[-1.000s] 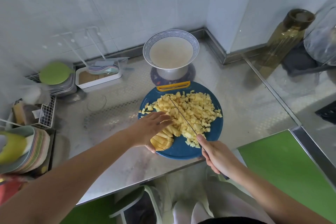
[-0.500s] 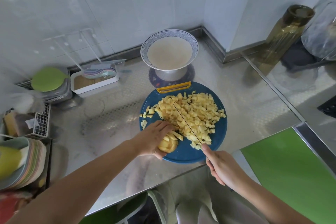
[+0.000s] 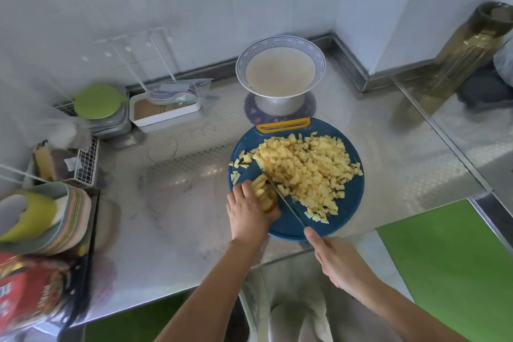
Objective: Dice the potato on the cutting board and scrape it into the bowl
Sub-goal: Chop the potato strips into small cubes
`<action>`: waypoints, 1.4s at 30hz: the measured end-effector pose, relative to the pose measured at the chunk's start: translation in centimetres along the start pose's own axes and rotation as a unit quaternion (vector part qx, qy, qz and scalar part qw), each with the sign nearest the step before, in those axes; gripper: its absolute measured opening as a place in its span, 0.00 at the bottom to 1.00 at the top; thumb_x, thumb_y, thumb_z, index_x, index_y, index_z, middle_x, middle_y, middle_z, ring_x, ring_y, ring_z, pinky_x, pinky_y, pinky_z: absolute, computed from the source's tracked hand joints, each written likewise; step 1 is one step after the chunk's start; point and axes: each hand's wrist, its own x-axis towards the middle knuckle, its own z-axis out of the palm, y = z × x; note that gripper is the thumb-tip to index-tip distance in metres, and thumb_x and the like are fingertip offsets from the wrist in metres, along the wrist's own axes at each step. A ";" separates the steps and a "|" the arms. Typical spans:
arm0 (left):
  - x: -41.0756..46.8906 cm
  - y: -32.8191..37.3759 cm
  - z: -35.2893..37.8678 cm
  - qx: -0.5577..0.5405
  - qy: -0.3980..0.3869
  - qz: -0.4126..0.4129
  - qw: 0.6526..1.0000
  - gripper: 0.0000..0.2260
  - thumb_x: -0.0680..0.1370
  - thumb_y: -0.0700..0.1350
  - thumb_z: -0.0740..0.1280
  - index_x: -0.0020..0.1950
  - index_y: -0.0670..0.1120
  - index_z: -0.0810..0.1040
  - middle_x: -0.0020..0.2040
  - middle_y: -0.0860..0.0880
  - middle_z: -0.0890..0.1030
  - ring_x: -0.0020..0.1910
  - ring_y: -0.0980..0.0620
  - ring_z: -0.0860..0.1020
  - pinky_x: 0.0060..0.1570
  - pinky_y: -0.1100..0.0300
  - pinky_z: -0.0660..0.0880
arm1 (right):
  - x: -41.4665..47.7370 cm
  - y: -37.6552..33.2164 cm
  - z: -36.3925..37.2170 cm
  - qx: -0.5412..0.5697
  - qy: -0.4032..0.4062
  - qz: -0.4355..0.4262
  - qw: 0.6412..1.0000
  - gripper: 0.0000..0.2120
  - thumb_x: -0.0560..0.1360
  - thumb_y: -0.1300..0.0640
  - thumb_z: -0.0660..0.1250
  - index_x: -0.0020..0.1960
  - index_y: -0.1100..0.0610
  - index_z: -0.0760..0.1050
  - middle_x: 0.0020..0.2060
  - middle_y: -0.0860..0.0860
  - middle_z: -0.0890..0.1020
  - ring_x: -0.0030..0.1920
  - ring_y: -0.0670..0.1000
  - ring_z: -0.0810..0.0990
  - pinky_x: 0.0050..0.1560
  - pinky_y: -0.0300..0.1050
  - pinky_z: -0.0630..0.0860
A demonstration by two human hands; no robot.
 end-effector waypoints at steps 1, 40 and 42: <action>-0.2 0.1 0.2 0.003 0.003 -0.008 1.000 0.37 0.68 0.58 0.74 0.69 0.43 0.63 0.63 0.46 0.68 0.61 0.46 0.67 0.63 0.54 0.64 | 0.3 -0.3 -0.3 -0.005 0.003 -0.005 1.000 0.30 0.77 0.33 0.52 0.28 0.54 0.57 0.18 0.48 0.61 0.19 0.46 0.61 0.26 0.38 0.55; -0.2 -0.9 1.9 -0.033 0.070 0.067 0.995 0.35 0.63 0.57 0.64 0.64 0.41 0.61 0.51 0.40 0.71 0.49 0.48 0.63 0.53 0.50 0.75 | 2.0 -5.0 -3.1 -0.188 -0.098 -0.021 0.977 0.31 0.79 0.33 0.46 0.29 0.56 0.60 0.24 0.49 0.64 0.26 0.48 0.64 0.35 0.42 0.64; -0.1 -0.9 1.9 -0.017 0.066 0.070 0.995 0.36 0.62 0.58 0.60 0.64 0.38 0.63 0.50 0.40 0.72 0.49 0.47 0.64 0.51 0.49 0.76 | 2.3 -5.3 -3.2 -0.187 -0.114 -0.005 0.976 0.32 0.78 0.31 0.45 0.29 0.56 0.58 0.23 0.49 0.63 0.24 0.48 0.62 0.33 0.42 0.63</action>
